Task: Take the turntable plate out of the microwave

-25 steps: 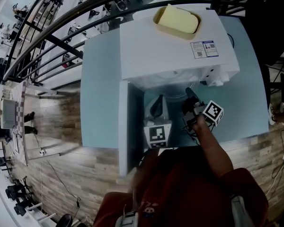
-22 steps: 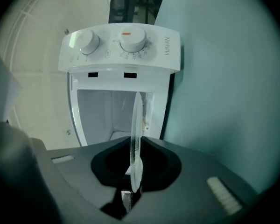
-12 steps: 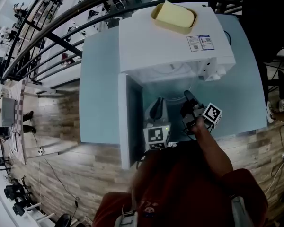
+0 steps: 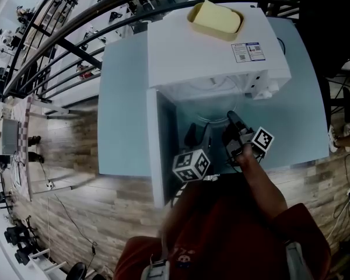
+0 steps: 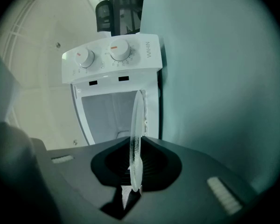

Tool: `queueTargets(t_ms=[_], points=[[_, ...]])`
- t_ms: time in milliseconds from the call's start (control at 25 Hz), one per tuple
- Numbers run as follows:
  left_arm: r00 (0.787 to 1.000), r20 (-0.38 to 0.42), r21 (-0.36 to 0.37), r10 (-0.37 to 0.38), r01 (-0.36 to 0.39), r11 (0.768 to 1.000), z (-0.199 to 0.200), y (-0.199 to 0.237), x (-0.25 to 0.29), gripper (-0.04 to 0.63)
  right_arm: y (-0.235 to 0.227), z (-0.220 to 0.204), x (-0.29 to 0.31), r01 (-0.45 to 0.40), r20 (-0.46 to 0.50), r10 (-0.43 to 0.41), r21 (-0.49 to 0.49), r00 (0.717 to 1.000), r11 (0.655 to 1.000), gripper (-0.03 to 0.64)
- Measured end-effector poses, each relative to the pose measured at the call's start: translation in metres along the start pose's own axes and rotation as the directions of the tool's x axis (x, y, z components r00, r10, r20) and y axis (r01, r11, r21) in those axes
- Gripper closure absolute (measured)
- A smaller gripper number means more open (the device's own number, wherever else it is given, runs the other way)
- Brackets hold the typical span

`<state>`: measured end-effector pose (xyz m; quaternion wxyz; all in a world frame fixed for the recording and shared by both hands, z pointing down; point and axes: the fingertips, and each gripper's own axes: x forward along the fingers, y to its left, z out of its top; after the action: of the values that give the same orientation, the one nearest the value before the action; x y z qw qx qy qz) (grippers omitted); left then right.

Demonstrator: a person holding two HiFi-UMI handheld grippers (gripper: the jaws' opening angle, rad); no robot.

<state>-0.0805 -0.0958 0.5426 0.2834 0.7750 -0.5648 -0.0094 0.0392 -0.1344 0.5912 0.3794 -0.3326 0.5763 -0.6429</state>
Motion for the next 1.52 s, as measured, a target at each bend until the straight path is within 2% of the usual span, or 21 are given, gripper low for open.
queueTargets(t_ms=[80,280,440,640,800,920,1080,1240,1400,1520], points=[[1.0,0.005,-0.086,0.0,0.0,0.996,0.001,0.004,0.006,0.331,-0.001,0.0,0.002,0.0,-0.007,0.0,0.001,1.0,1.0,0.584],[1.0,0.013,-0.222,0.02,-0.017,0.975,-0.002,0.013,0.01,0.325,0.0,0.001,0.004,-0.005,-0.006,0.005,0.006,1.0,1.0,0.584],[1.0,-0.014,-0.298,0.015,-0.019,0.954,-0.012,0.019,0.016,0.314,0.001,0.001,0.006,-0.016,-0.011,0.016,0.023,1.0,1.0,0.583],[1.0,0.002,-0.428,-0.023,0.022,0.903,-0.013,0.022,0.037,0.314,-0.001,0.001,0.005,-0.016,-0.018,0.016,0.03,1.0,0.999,0.583],[0.998,0.033,-0.528,-0.052,0.062,0.847,-0.013,0.025,0.053,0.314,-0.002,0.001,0.004,-0.015,-0.025,0.016,0.031,1.0,0.999,0.583],[0.998,0.036,-0.558,-0.053,0.064,0.827,-0.013,0.028,0.057,0.314,-0.002,0.0,0.003,-0.013,-0.032,0.014,0.031,0.999,0.999,0.583],[0.997,0.048,-0.622,-0.056,0.074,0.779,-0.016,0.033,0.063,0.325,0.0,-0.001,-0.001,-0.014,-0.047,0.016,0.037,0.999,0.999,0.583],[0.995,0.058,-0.645,-0.08,0.099,0.758,-0.019,0.03,0.072,0.361,-0.002,-0.002,-0.01,-0.01,-0.063,0.011,0.02,0.998,1.0,0.583],[0.993,0.063,-0.647,-0.1,0.117,0.753,-0.021,0.026,0.073,0.476,-0.002,-0.004,-0.015,-0.003,-0.094,0.002,-0.009,0.996,1.0,0.583],[0.989,0.073,-0.667,-0.127,0.143,0.731,-0.022,0.022,0.072,0.529,0.0,-0.005,-0.018,-0.004,-0.106,0.001,-0.029,0.994,1.0,0.582]])
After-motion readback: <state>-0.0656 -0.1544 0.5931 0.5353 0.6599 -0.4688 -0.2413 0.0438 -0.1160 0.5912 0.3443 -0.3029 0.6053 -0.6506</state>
